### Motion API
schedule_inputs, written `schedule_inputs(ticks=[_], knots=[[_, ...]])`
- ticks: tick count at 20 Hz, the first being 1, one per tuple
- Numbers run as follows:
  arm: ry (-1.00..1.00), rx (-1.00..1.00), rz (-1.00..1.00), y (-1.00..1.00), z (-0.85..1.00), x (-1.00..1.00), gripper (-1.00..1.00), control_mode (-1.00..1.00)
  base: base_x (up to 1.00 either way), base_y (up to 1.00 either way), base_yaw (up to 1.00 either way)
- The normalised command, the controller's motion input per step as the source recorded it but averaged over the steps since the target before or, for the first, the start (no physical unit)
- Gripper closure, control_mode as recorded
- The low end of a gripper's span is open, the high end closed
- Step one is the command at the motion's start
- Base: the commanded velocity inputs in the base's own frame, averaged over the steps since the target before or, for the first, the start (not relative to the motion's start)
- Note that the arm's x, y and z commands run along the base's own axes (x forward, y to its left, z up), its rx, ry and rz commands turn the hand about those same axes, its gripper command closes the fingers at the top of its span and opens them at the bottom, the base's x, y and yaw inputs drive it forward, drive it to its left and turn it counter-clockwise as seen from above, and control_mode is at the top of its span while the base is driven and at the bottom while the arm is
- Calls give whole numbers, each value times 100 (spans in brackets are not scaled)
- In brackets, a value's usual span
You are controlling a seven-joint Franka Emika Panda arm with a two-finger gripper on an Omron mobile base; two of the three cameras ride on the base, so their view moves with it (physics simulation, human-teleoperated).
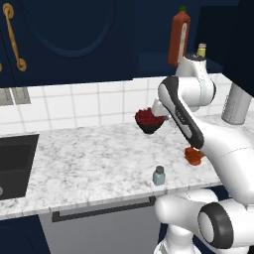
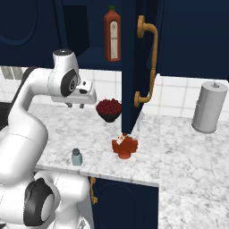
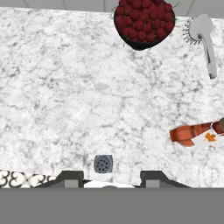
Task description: Put the shaker and condiment bottle from the counter next to their counterparts in the cabinet.
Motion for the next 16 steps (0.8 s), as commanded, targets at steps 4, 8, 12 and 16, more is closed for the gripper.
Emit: schedule_inputs(ticks=[4,8,12,16], knots=[[-3,0,0,0,0,-10,-100,-100,0,0,0],[-11,0,-1,0,0,-28,-100,-100,0,0,0],[-15,0,-8,0,0,-31,-100,-100,0,0,0],[-20,0,-20,0,0,-38,-100,-100,0,0,0]])
